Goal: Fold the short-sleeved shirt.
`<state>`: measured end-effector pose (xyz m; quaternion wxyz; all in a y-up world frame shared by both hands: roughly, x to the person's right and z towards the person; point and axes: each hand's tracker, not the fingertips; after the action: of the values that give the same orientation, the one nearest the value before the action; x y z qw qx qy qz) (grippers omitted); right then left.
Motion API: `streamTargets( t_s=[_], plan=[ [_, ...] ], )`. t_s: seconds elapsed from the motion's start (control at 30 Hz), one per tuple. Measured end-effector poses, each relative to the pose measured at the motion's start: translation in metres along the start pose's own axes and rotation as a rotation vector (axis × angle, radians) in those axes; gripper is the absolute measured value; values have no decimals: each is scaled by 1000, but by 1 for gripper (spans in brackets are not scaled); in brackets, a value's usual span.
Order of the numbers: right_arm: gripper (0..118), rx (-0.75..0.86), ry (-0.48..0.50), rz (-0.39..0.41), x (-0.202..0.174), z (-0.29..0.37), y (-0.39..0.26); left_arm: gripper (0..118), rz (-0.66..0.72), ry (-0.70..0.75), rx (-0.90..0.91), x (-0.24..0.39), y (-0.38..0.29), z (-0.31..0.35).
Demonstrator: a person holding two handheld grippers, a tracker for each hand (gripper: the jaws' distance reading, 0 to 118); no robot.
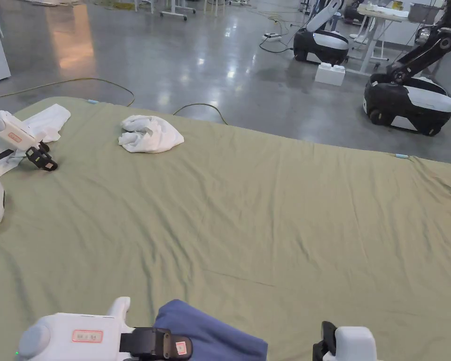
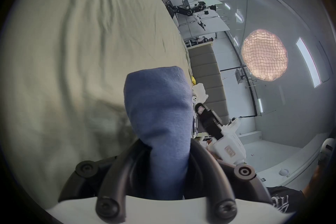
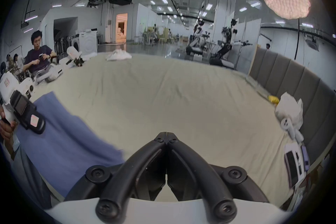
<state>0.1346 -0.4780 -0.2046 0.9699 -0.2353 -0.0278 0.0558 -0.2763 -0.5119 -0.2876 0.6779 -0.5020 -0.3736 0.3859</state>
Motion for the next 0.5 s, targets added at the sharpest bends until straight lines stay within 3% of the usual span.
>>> streamTargets(
  t_s=[0.27, 0.5],
  plan=[
    [0, 146, -79, -64, 38, 8, 74, 21, -40, 200, 129, 0, 46, 139],
    [0, 204, -111, -85, 57, 14, 102, 21, 19, 362, 232, -2, 74, 234]
  ],
)
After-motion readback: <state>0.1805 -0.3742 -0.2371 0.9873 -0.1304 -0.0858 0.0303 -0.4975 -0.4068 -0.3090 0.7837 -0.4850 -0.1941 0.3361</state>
